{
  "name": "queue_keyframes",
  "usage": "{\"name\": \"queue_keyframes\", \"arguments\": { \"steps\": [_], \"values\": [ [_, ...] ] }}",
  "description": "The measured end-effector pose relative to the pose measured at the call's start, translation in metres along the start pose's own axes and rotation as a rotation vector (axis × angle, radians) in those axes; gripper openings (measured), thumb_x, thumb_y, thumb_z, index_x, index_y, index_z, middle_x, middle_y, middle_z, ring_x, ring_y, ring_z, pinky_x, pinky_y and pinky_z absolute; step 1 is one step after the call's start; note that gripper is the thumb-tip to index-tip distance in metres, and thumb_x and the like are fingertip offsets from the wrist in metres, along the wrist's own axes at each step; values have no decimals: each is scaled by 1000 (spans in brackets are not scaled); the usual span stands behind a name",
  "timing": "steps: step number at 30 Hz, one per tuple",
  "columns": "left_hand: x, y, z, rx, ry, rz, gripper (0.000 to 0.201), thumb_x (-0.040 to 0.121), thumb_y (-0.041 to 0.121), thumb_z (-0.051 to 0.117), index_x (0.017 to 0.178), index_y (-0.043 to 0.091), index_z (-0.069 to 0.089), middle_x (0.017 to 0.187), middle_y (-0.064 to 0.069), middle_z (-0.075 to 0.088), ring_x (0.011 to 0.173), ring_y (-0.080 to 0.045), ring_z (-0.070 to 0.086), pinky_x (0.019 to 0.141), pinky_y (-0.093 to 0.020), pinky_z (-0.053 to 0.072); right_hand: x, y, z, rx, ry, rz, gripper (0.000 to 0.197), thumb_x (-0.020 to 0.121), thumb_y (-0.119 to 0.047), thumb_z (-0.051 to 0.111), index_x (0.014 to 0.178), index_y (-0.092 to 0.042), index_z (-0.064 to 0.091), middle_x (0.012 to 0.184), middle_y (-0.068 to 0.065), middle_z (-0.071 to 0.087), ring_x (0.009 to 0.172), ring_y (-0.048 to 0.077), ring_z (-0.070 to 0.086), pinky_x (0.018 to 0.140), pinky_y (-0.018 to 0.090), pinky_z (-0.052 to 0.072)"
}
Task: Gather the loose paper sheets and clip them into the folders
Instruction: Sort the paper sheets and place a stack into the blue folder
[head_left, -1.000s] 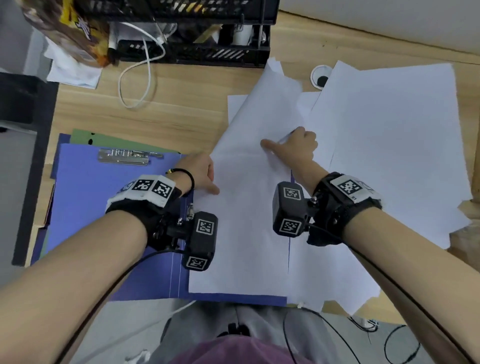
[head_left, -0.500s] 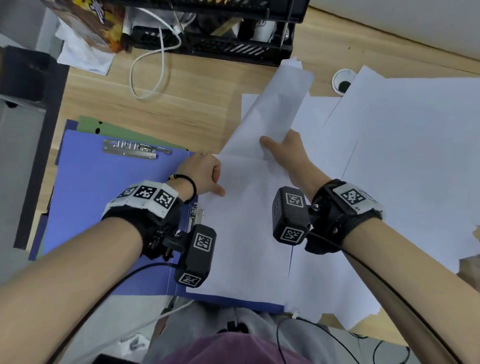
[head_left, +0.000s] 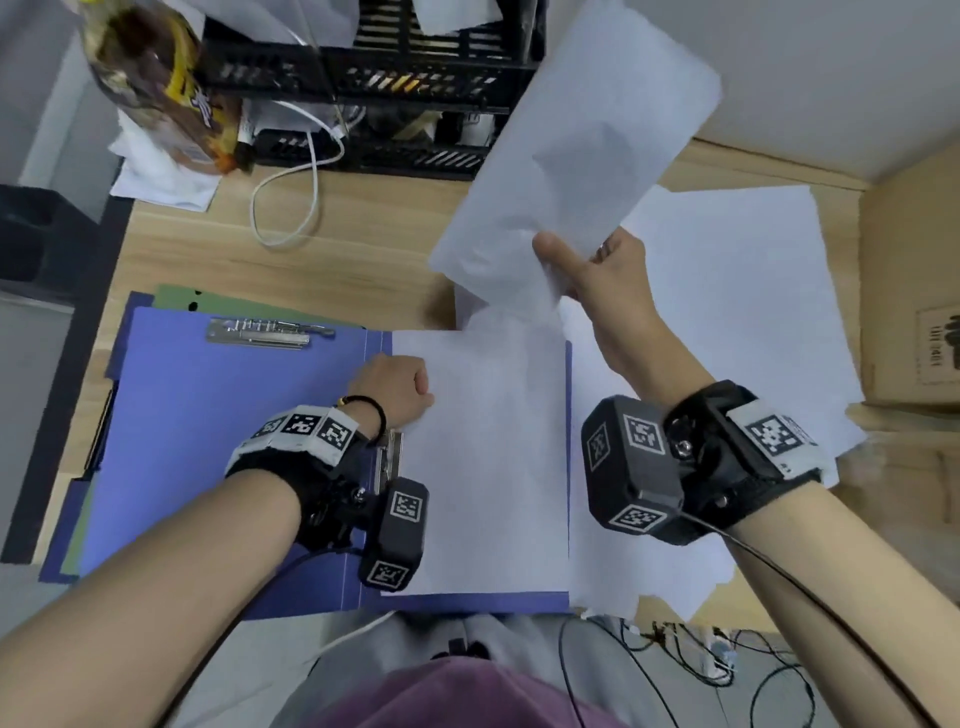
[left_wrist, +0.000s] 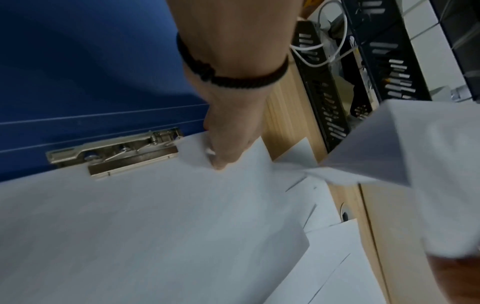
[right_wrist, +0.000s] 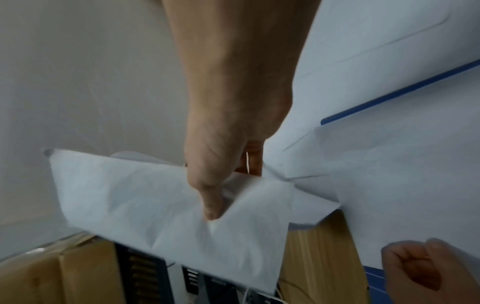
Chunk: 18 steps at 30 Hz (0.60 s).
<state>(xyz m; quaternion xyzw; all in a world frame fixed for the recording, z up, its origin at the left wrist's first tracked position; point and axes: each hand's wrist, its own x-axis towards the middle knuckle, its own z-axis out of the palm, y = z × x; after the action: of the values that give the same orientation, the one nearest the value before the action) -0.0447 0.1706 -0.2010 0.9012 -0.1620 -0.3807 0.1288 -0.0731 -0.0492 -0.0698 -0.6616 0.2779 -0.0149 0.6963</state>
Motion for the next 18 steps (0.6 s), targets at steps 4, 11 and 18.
{"name": "queue_keyframes", "arguments": {
  "steps": [4,11,18],
  "values": [
    [-7,2,-22,-383,-129,-27,21,98,24,44,101,10,60,95,-3,62,77,-17,57,66,-27,42,-31,-17,-5,113,-58,4,19,91,-15,66,110,-11,65,107,2,74,98,17,71,81,30,56],
    [-48,10,-44,-1343,-167,-190,26,96,32,37,91,15,55,78,0,69,66,-15,65,73,-28,48,-69,49,-4,106,64,205,64,83,-38,73,129,2,52,122,12,68,111,26,66,100,43,50],
    [-89,-31,-31,-1078,-64,-87,36,96,-15,33,108,15,48,89,10,44,58,18,48,57,3,35,-106,149,-2,-94,97,575,37,94,-26,61,121,-1,54,106,13,68,81,18,71,65,28,57]
  ]
}}
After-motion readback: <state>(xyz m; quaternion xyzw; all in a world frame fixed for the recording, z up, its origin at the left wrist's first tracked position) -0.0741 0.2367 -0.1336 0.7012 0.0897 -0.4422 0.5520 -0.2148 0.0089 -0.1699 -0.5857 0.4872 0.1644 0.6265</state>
